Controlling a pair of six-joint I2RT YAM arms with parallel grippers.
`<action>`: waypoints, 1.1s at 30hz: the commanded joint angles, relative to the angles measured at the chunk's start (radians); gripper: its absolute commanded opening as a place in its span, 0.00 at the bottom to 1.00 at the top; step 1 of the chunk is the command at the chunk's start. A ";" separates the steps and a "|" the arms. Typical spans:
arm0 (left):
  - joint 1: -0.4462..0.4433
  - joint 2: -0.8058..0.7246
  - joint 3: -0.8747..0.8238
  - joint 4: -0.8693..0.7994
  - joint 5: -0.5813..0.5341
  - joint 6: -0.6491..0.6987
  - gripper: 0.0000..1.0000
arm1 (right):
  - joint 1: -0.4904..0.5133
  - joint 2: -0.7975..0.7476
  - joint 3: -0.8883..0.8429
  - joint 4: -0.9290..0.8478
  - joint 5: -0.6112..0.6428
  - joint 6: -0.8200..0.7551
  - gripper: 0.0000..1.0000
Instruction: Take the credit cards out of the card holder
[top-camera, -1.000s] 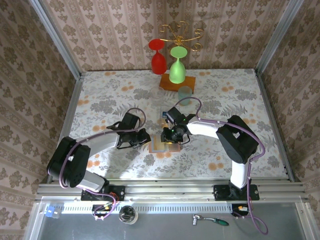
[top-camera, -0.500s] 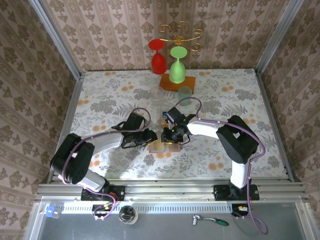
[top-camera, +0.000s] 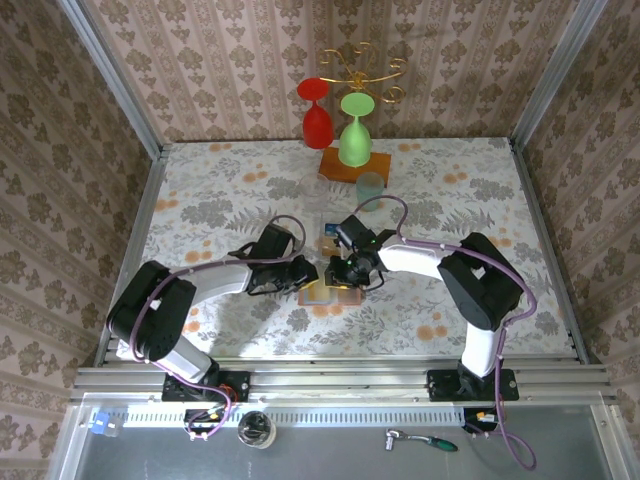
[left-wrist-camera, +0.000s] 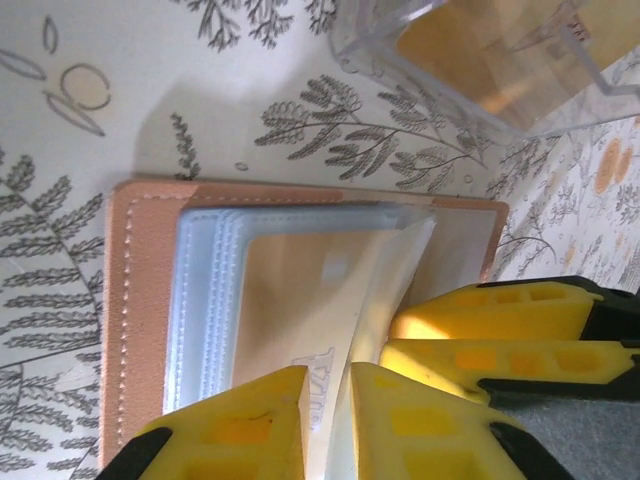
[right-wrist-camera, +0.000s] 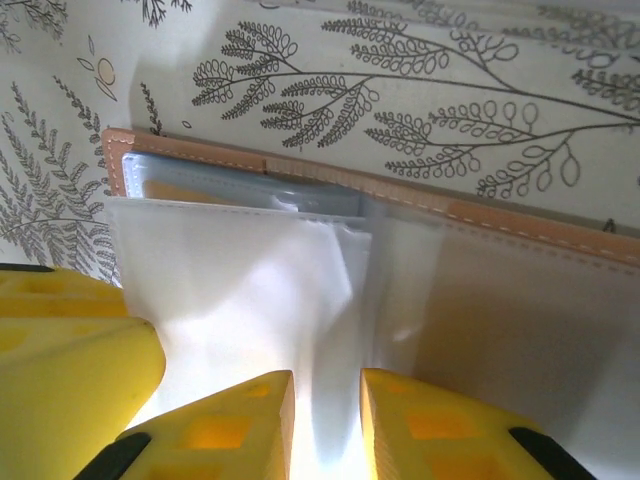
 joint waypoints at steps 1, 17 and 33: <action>-0.015 0.002 0.038 -0.019 -0.001 -0.013 0.19 | -0.018 -0.058 -0.023 -0.006 0.011 -0.017 0.26; -0.096 0.042 0.157 -0.106 -0.072 -0.024 0.18 | -0.116 -0.214 -0.111 -0.012 -0.031 -0.068 0.26; -0.165 0.212 0.310 -0.108 -0.049 -0.031 0.23 | -0.206 -0.359 -0.220 -0.029 -0.039 -0.087 0.27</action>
